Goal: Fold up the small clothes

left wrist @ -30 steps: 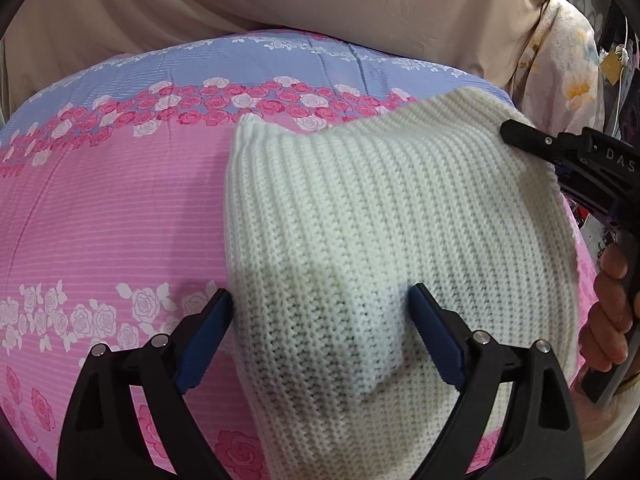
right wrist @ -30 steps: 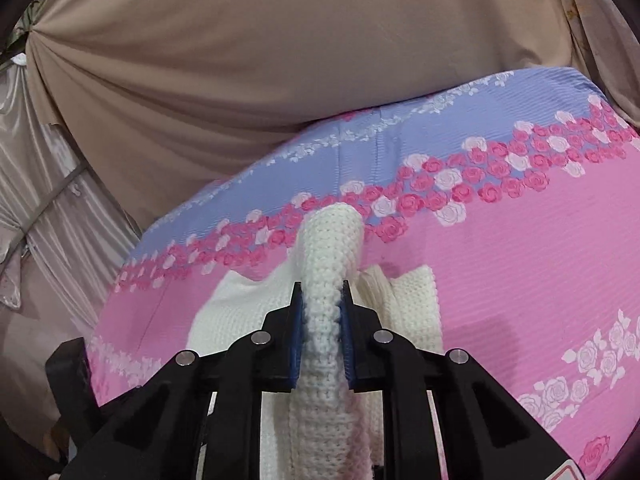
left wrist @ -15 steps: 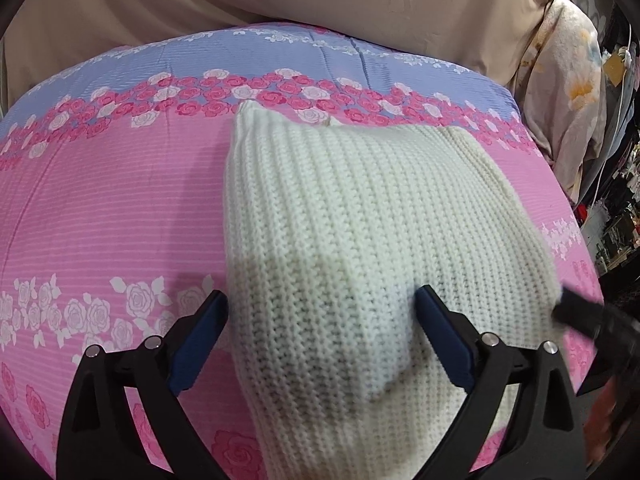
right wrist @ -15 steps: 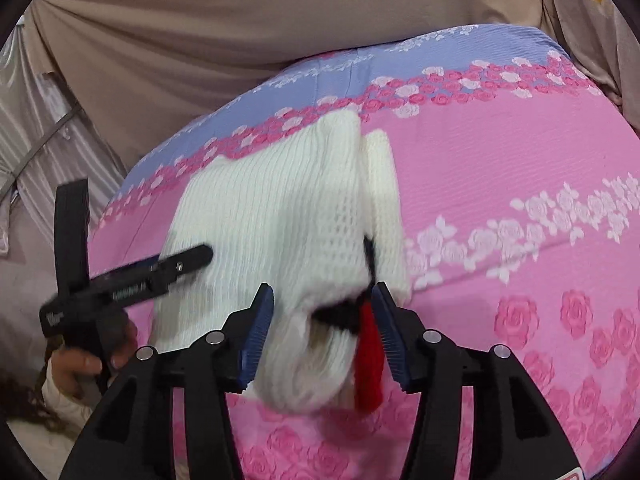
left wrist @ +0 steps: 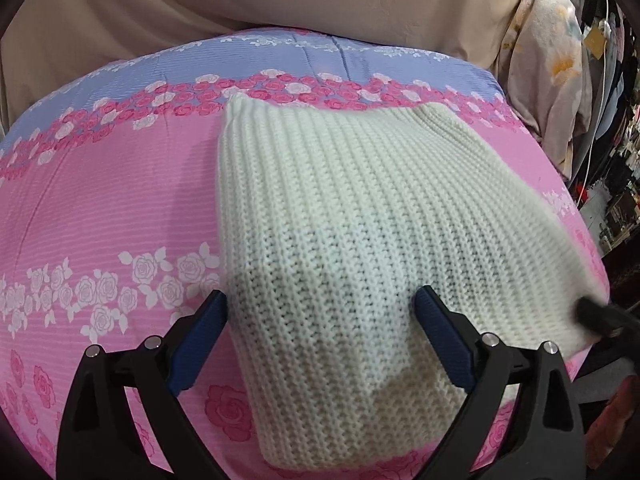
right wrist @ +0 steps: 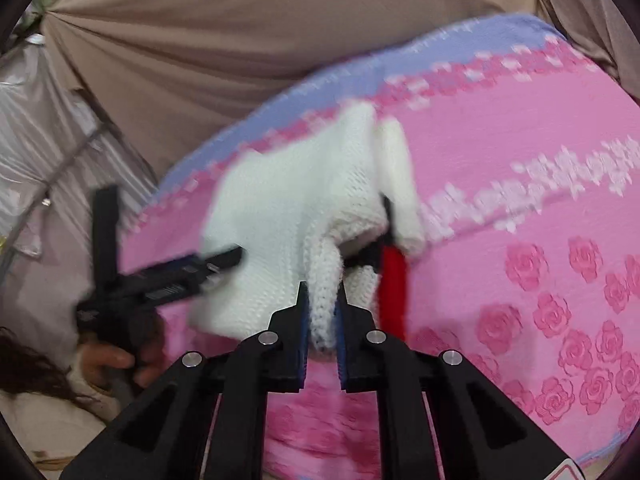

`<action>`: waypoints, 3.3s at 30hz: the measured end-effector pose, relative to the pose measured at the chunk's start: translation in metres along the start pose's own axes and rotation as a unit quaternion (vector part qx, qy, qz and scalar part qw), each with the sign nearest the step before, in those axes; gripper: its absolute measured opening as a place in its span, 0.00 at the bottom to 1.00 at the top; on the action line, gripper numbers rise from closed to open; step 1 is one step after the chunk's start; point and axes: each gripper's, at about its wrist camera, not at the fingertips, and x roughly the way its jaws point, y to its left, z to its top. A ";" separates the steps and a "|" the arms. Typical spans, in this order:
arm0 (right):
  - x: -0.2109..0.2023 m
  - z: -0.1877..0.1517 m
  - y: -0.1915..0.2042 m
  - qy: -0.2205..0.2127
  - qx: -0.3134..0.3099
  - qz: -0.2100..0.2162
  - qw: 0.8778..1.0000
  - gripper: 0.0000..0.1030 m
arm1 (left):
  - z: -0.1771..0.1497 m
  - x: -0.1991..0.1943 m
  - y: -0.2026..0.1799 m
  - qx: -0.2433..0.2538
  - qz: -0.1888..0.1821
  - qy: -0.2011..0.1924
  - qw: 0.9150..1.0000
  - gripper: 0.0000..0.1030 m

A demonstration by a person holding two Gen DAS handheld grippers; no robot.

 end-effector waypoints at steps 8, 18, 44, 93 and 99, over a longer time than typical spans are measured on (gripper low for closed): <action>-0.015 0.015 0.003 -0.025 -0.002 -0.035 0.999 0.29 | -0.004 0.008 -0.005 0.006 0.019 0.003 1.000 0.91; 0.049 0.108 0.004 -0.029 -0.015 -0.020 0.999 0.49 | 0.001 0.003 -0.003 -0.007 0.023 -0.003 1.000 0.92; 0.049 0.048 0.031 -0.027 -0.072 -0.166 0.983 0.30 | 0.011 0.013 -0.005 -0.017 0.033 -0.008 0.999 0.93; 0.089 0.073 -0.009 0.016 0.019 -0.027 0.999 0.92 | 0.021 0.055 0.005 -0.082 -0.005 0.023 0.996 0.96; 0.096 0.080 -0.011 0.018 0.019 -0.023 0.999 0.93 | 0.024 0.060 0.007 -0.081 -0.016 0.022 0.996 0.96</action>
